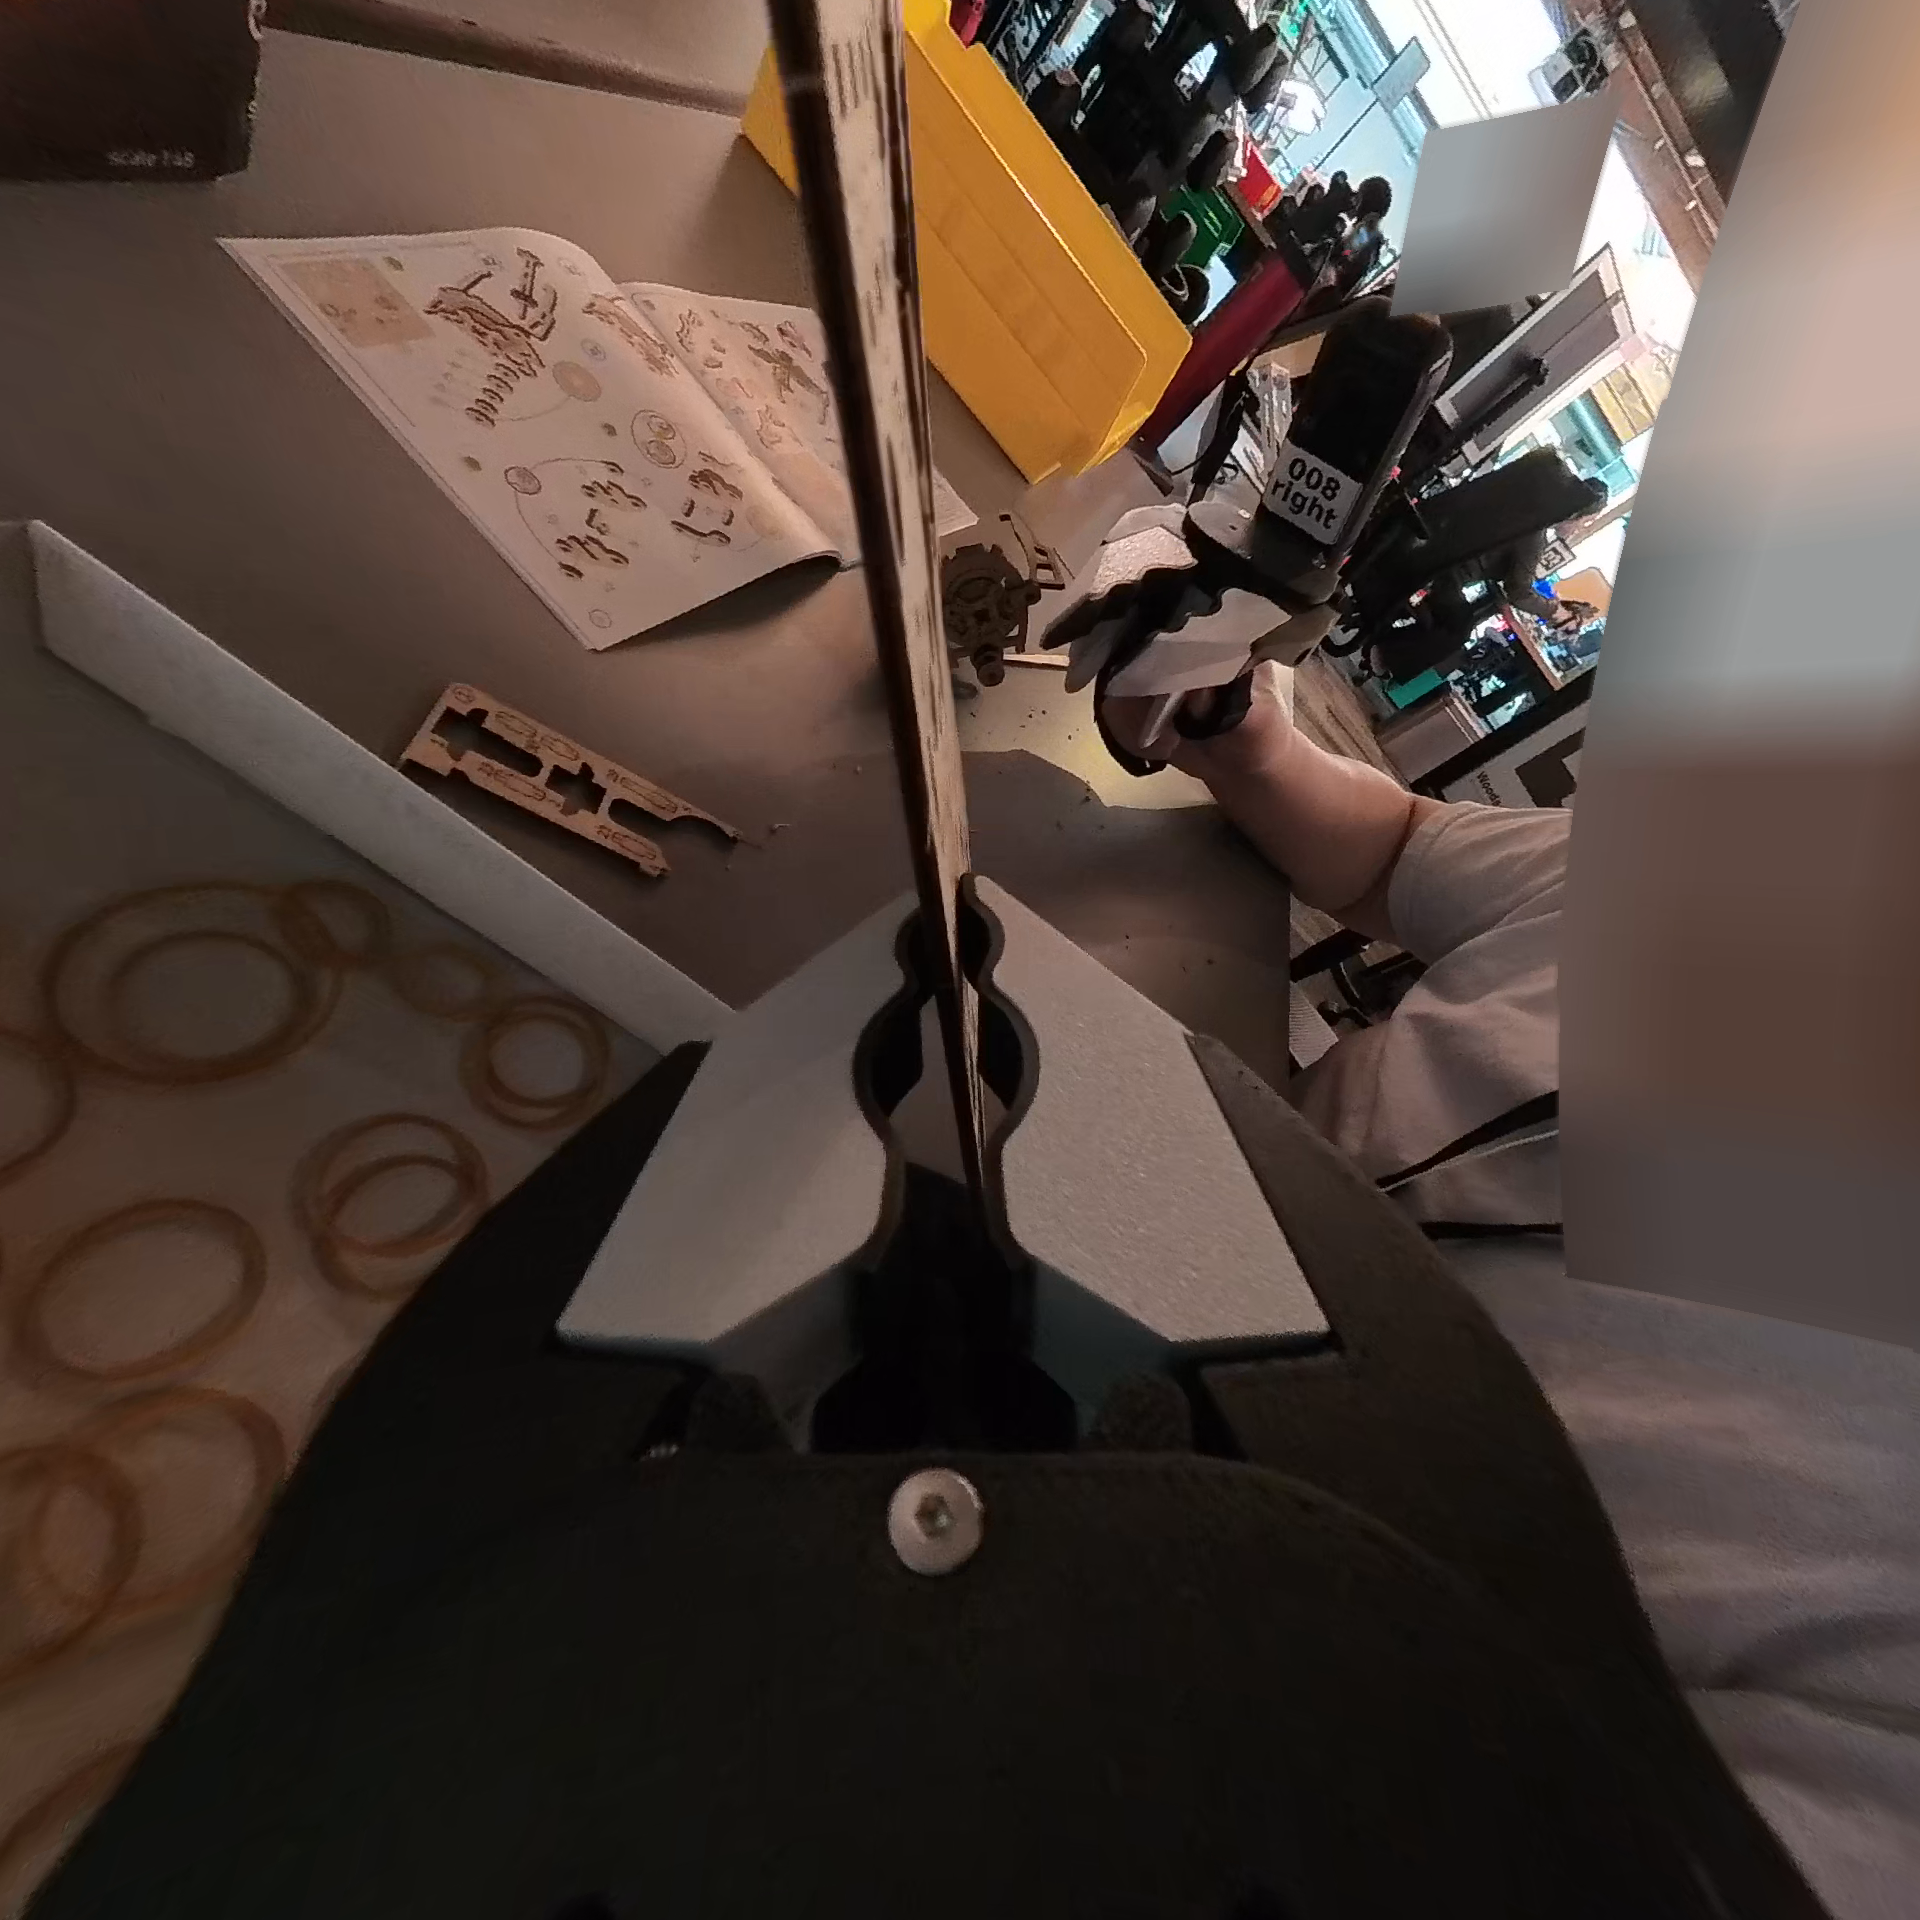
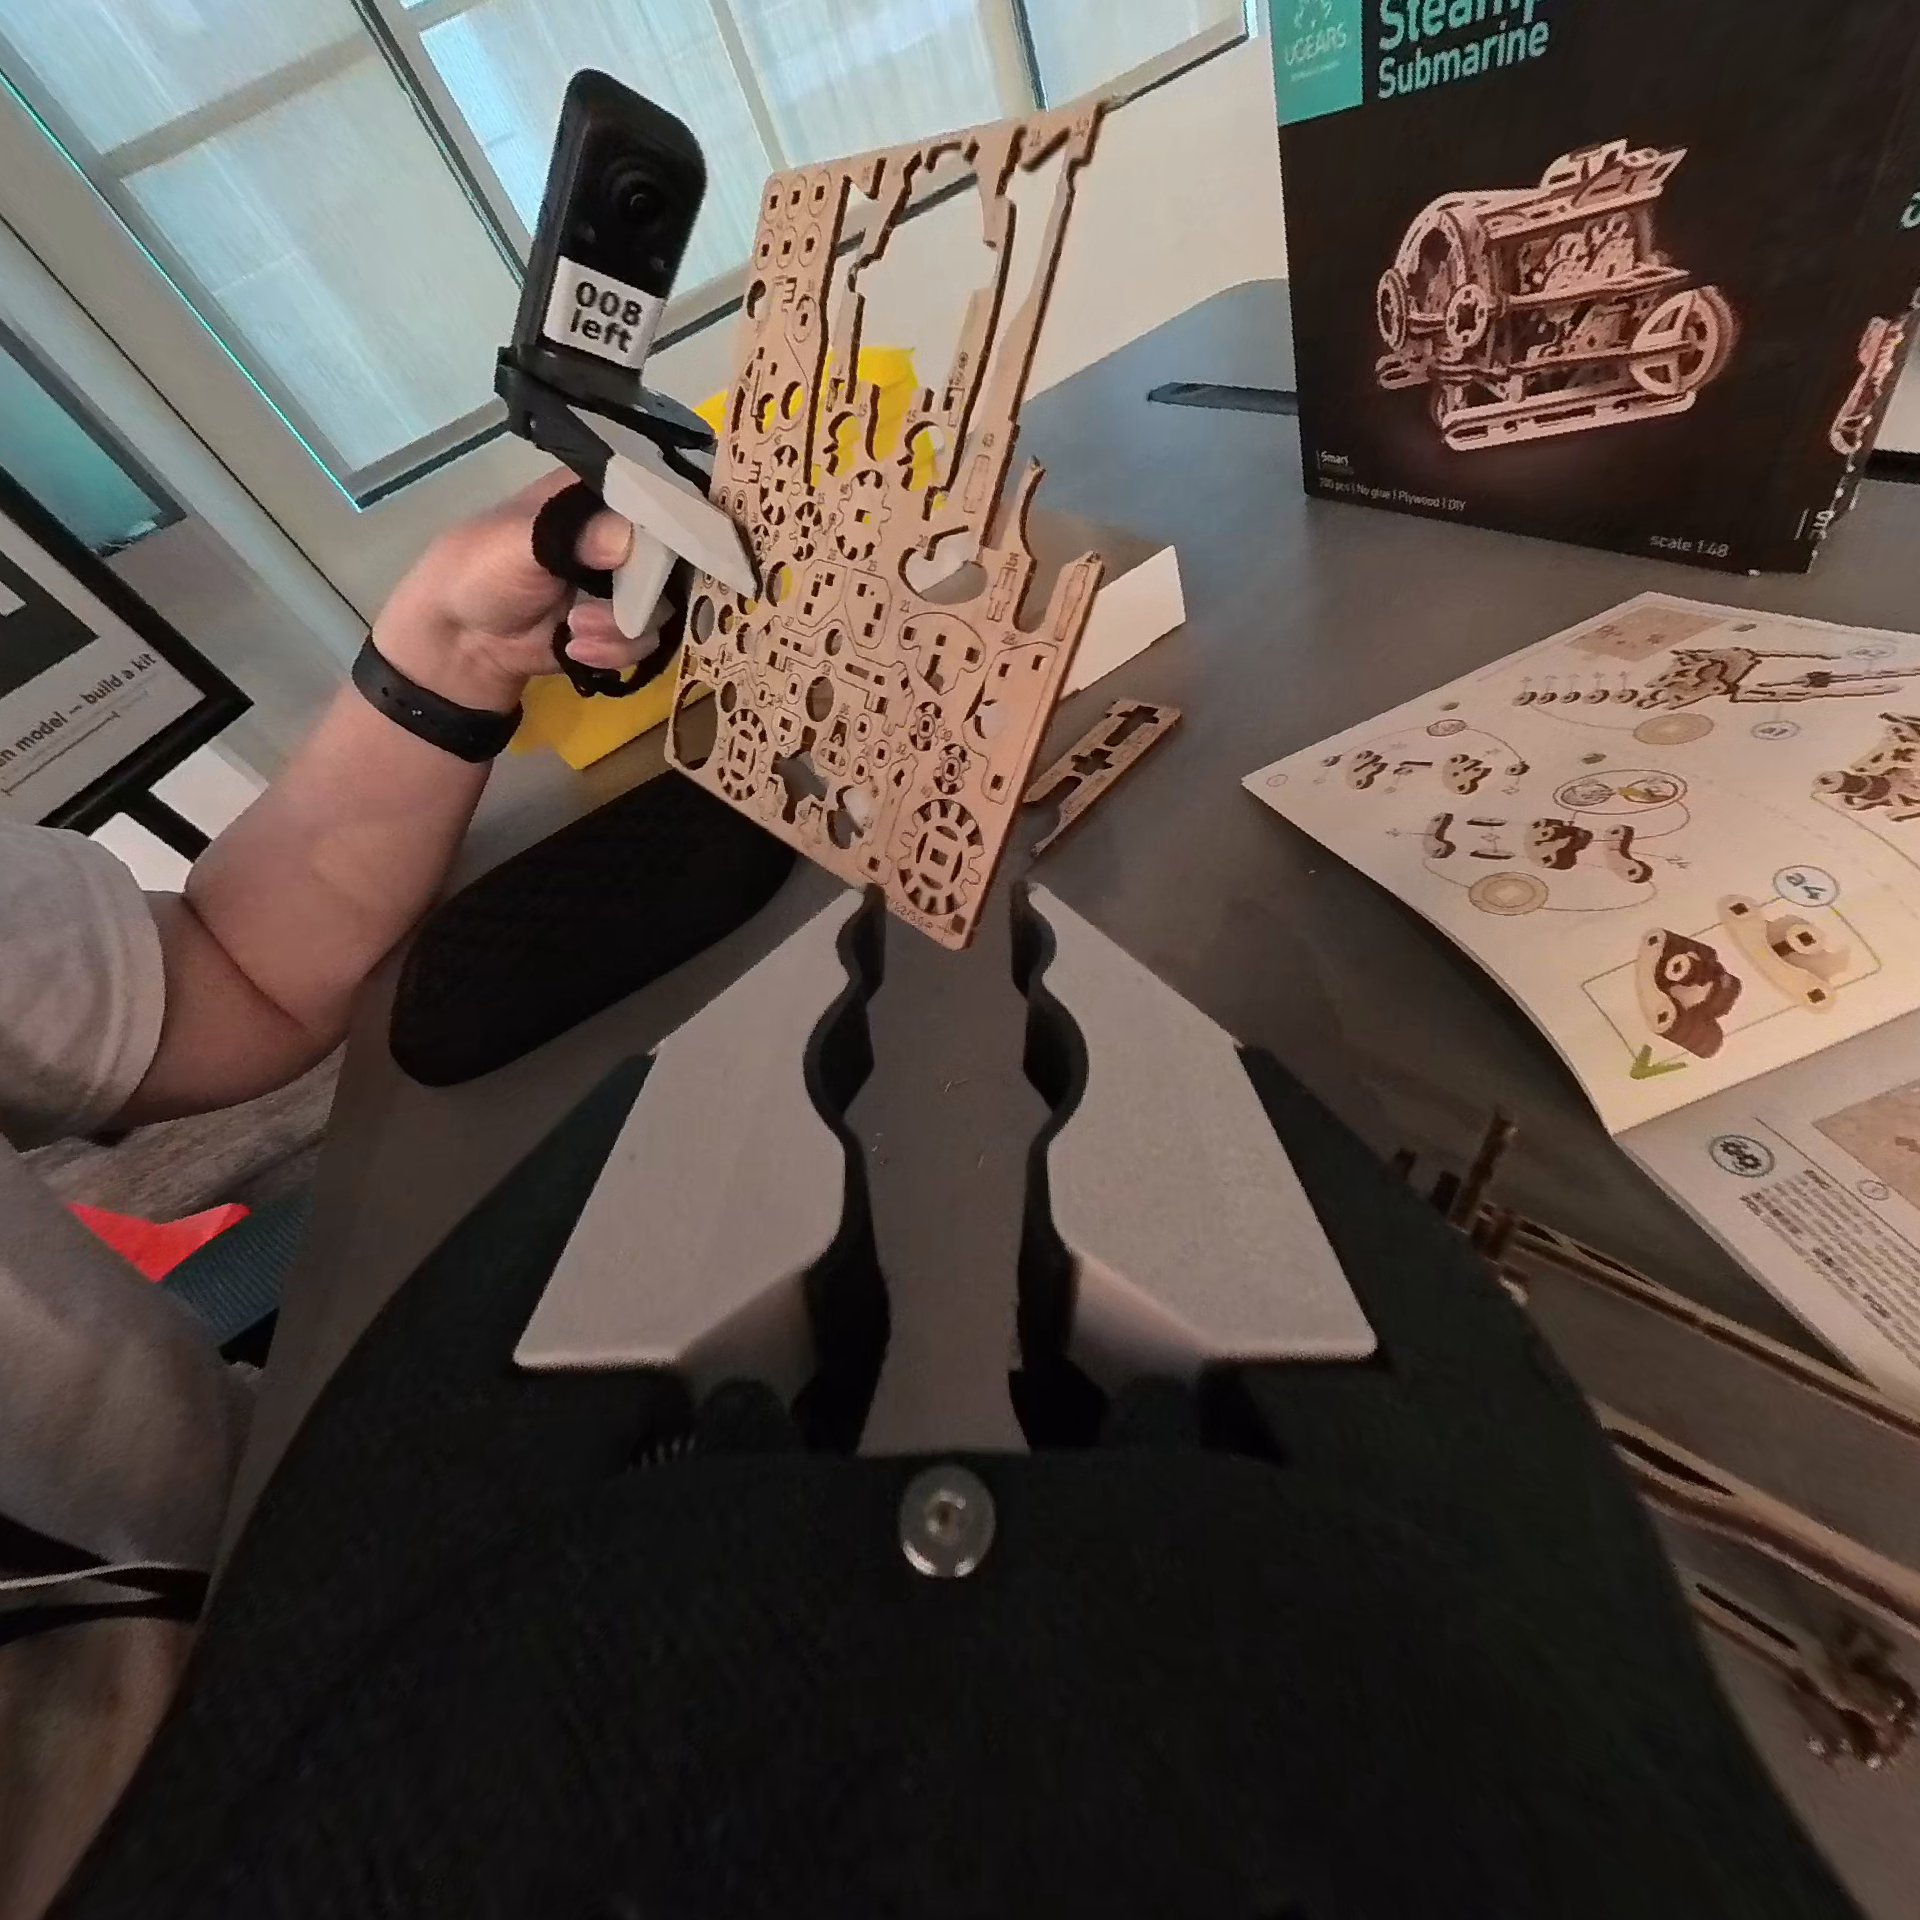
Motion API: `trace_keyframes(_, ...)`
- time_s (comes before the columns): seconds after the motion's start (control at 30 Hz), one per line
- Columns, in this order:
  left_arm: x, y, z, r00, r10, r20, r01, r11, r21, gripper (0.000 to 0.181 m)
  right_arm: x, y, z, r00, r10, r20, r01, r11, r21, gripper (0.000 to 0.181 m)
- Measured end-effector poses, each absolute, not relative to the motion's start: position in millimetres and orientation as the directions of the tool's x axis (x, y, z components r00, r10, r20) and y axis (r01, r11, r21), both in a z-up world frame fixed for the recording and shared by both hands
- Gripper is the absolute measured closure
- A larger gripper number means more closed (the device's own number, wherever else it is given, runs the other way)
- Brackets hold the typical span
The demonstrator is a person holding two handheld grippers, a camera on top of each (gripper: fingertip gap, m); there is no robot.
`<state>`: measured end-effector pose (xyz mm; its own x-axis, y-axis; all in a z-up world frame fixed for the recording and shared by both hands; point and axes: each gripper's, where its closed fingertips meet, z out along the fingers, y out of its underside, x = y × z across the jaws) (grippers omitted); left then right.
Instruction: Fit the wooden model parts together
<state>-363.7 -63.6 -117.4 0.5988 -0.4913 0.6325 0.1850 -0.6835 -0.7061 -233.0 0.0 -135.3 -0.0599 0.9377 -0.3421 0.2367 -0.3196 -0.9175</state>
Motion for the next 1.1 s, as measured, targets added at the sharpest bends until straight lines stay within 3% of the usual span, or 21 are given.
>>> trace_keyframes(0.57, -335.0, -66.0, -121.5, 0.485, -0.530, 0.696, 0.169, -0.724, -0.668, 0.180, -235.7, -3.3, -140.9, -0.070, 0.925, -0.373, 0.256, -0.345, -0.903, 0.155)
trace_keyframes(0.9, -315.8, -70.1, -126.0, 0.413, -0.542, 0.732, 0.142, -0.755, -0.640, 0.180, -240.0, -11.9, -141.1, -0.141, 0.838, -0.528, 0.251, -0.485, -0.837, 0.144)
trace_keyframes(1.1, -307.8, -70.9, -132.1, 0.400, -0.537, 0.742, 0.122, -0.772, -0.624, 0.180, -240.8, -16.4, -136.7, -0.202, 0.750, -0.630, 0.247, -0.583, -0.774, 0.148)
